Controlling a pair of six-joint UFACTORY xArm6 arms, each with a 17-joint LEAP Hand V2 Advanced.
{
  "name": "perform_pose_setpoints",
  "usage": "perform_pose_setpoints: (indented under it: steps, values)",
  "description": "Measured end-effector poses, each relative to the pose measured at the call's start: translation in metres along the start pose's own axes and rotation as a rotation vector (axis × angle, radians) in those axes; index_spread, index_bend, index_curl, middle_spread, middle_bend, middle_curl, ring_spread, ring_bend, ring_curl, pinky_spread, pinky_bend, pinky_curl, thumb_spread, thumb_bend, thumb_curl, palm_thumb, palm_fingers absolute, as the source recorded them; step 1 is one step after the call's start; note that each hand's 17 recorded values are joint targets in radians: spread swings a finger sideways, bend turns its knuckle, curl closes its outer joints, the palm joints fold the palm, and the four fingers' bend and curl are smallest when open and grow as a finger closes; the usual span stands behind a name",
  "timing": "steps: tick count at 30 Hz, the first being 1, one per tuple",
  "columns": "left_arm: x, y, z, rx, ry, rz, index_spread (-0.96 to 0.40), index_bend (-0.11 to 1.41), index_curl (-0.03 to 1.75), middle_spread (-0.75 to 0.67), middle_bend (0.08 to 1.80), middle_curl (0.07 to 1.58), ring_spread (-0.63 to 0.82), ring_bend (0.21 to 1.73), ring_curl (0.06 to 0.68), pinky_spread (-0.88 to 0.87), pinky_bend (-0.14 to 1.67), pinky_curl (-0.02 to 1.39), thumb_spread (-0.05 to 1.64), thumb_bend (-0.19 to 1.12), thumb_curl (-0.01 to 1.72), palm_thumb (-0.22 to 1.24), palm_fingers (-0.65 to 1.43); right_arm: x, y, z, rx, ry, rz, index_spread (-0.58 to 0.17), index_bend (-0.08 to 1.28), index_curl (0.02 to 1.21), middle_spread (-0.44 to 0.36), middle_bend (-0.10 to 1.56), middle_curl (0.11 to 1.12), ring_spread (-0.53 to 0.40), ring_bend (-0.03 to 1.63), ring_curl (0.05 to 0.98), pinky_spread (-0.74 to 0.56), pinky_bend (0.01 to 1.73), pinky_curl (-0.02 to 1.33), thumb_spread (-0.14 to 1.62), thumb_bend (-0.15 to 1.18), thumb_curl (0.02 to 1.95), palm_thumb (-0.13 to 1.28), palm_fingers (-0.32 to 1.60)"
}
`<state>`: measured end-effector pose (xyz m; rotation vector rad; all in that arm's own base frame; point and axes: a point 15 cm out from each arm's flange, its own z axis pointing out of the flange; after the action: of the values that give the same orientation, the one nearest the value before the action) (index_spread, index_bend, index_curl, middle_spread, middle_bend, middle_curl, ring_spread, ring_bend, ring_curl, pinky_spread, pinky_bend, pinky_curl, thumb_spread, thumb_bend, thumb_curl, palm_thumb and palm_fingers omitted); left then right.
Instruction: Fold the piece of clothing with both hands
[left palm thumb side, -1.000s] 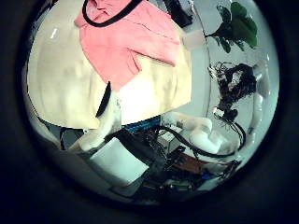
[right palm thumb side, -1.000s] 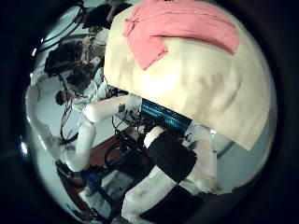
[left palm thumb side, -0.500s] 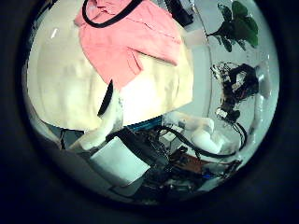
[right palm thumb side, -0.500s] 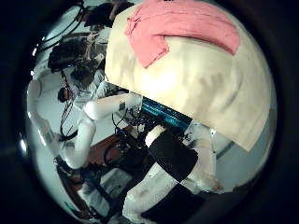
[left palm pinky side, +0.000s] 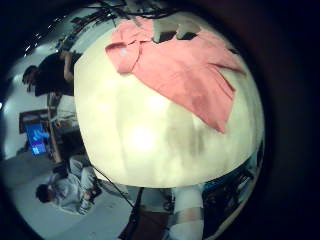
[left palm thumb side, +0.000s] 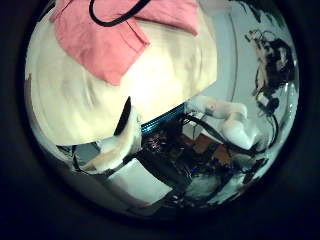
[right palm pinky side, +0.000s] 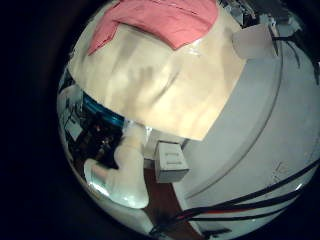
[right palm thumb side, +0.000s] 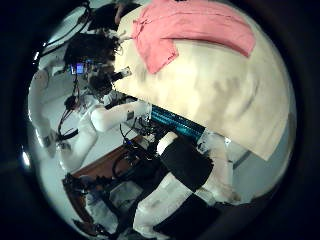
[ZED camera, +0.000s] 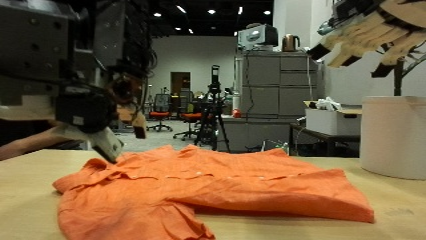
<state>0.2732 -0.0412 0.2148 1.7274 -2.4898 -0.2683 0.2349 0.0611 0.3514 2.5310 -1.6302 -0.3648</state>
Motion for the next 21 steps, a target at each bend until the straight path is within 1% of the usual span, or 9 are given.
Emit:
perform_pose_setpoints:
  steps: [6,8,12,15,18,20,21]
  values:
    - [0.004,-0.013,0.039,-0.048,-0.018,0.083,0.11,0.13,0.29,0.31,0.19,0.31,0.52,0.42,0.243,0.49,0.31,0.32,1.05,-0.04,0.31,0.33,0.02,0.004,-0.013,-0.013,0.0,0.005,0.0,-0.285,0.16,0.31,0.032,0.19,0.33,0.22,0.23,0.275,0.37,0.23,0.31,1.35,-0.01,0.21,0.51,0.25]
    - [0.005,-0.015,0.05,-0.051,-0.017,0.099,0.11,0.13,0.28,0.32,0.2,0.31,0.52,0.42,0.244,0.48,0.32,0.33,1.04,-0.03,0.3,0.31,0.0,0.005,-0.016,-0.014,-0.003,0.004,0.005,-0.275,0.15,0.3,0.066,0.19,0.33,0.22,0.24,0.277,0.37,0.25,0.31,1.35,-0.01,0.22,0.51,0.24]
    - [0.006,-0.021,0.065,-0.046,-0.018,0.116,0.12,0.14,0.27,0.33,0.2,0.31,0.52,0.43,0.244,0.48,0.33,0.33,1.02,-0.03,0.3,0.29,-0.01,0.007,-0.018,-0.016,-0.001,0.003,0.012,-0.264,0.16,0.29,0.088,0.2,0.33,0.227,0.24,0.276,0.37,0.26,0.31,1.35,-0.01,0.21,0.52,0.23]
    - [0.005,-0.021,0.075,-0.061,-0.027,0.127,0.12,0.14,0.26,0.33,0.2,0.32,0.53,0.45,0.246,0.48,0.33,0.33,0.99,-0.02,0.3,0.29,-0.01,0.009,-0.017,-0.019,-0.003,0.002,0.025,-0.26,0.16,0.29,0.105,0.2,0.33,0.228,0.25,0.276,0.37,0.26,0.31,1.36,-0.01,0.21,0.52,0.23]
    - [-0.001,-0.021,0.083,-0.089,-0.064,0.138,0.14,0.15,0.26,0.34,0.2,0.32,0.54,0.45,0.243,0.49,0.32,0.32,0.97,-0.02,0.31,0.31,0.0,0.008,-0.014,-0.021,-0.01,0.0,0.033,-0.259,0.16,0.29,0.112,0.2,0.33,0.229,0.25,0.275,0.37,0.26,0.31,1.36,-0.01,0.21,0.52,0.23]
    - [-0.004,-0.02,0.088,-0.111,-0.093,0.13,0.15,0.15,0.26,0.32,0.22,0.32,0.54,0.45,0.24,0.48,0.31,0.32,0.95,-0.03,0.31,0.32,0.02,0.008,-0.012,-0.022,-0.018,-0.001,0.035,-0.259,0.16,0.29,0.115,0.2,0.33,0.23,0.25,0.275,0.37,0.26,0.31,1.36,-0.01,0.21,0.52,0.23]
    - [-0.005,-0.02,0.089,-0.117,-0.104,0.128,0.15,0.16,0.27,0.26,0.27,0.34,0.52,0.45,0.238,0.46,0.29,0.31,0.94,-0.02,0.31,0.32,0.09,0.008,-0.011,-0.022,-0.021,-0.001,0.036,-0.258,0.16,0.29,0.116,0.2,0.34,0.23,0.25,0.275,0.36,0.26,0.31,1.36,-0.01,0.21,0.52,0.23]
